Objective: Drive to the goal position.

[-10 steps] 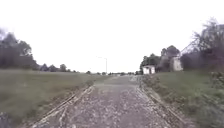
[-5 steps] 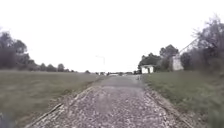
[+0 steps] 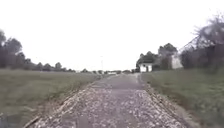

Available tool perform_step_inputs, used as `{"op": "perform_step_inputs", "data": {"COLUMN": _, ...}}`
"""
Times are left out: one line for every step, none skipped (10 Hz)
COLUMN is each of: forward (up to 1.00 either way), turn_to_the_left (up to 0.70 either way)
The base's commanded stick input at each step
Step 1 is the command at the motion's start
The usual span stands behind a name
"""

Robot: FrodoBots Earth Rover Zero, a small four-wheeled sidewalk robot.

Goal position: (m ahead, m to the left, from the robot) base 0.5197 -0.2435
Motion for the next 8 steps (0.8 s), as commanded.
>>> {"op": "perform_step_inputs", "data": {"forward": 1.00, "turn_to_the_left": -0.18}}
{"op": "perform_step_inputs", "data": {"forward": 1.00, "turn_to_the_left": -0.12}}
{"op": "perform_step_inputs", "data": {"forward": 1.00, "turn_to_the_left": -0.05}}
{"op": "perform_step_inputs", "data": {"forward": 1.00, "turn_to_the_left": 0.00}}
{"op": "perform_step_inputs", "data": {"forward": 1.00, "turn_to_the_left": 0.00}}
{"op": "perform_step_inputs", "data": {"forward": 1.00, "turn_to_the_left": 0.00}}
{"op": "perform_step_inputs", "data": {"forward": 1.00, "turn_to_the_left": -0.02}}
{"op": "perform_step_inputs", "data": {"forward": 1.00, "turn_to_the_left": -0.19}}
